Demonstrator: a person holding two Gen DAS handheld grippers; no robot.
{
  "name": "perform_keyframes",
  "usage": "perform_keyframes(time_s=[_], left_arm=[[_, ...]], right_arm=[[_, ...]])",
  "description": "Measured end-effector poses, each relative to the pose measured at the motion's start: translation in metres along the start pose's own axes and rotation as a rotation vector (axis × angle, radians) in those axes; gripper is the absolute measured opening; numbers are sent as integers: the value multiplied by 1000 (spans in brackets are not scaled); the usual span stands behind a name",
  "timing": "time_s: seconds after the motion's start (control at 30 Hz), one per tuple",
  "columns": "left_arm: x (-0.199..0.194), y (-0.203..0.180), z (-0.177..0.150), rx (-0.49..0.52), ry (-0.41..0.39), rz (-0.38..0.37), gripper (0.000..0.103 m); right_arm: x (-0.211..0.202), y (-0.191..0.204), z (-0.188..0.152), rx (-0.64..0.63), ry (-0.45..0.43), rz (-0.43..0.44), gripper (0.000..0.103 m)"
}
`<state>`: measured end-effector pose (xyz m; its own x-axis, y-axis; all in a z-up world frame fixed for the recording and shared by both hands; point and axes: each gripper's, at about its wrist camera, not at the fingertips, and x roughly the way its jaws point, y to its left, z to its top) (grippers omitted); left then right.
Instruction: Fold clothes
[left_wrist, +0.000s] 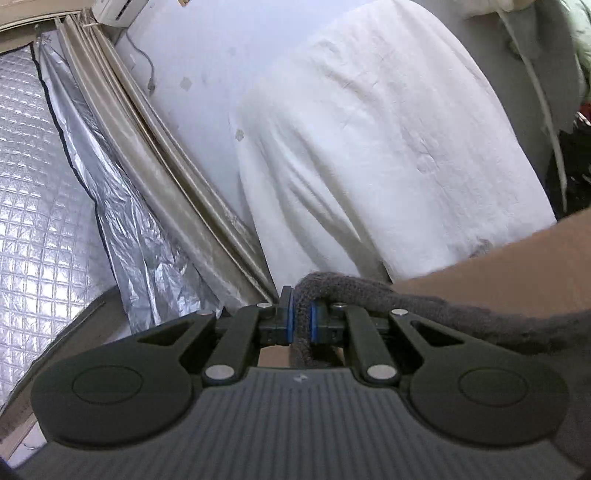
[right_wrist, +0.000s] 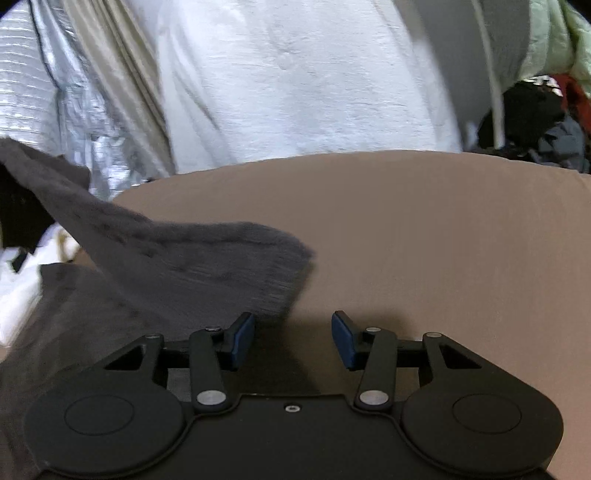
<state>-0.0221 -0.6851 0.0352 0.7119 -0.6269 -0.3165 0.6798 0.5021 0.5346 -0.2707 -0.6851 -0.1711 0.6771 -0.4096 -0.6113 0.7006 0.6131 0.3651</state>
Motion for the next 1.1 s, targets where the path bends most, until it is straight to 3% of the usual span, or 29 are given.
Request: perform_keyframes(time_s=[0.17,0.3,0.43,0.53,0.67,0.73,0.87,0.93,1.1], left_arm=[[-16,5,-30,-59,64,-30,8],[-65,9,-60,-168,23,-38,8],[-97,19,-103,-293,-1,-177,8],[-106,12,-133,-261,82,-179,8],[-139,11,-180,-245,92,-185,8],[-157,-9,-204,-94,66,-63,8],[-153,-19,-235,-105,164,-43,8],[-153,-16,-236,-134,166,-59,9],[-155,-8,-209,-97,56,-14,9]], right_arm=[[-15,27,2,-177,13,98,56],[-14,27,-6,-243,51,60,58],[-7,21,-9,-242,114,67,58],[-4,26,-9,-256,102,20,58],[-1,22,-14,-254,103,-14,58],[-1,16,-11,-234,103,-40,58],[-2,7,-2,-139,132,-237,58],[-16,0,2,-45,112,-201,58],[-53,0,5,152,112,40,58]])
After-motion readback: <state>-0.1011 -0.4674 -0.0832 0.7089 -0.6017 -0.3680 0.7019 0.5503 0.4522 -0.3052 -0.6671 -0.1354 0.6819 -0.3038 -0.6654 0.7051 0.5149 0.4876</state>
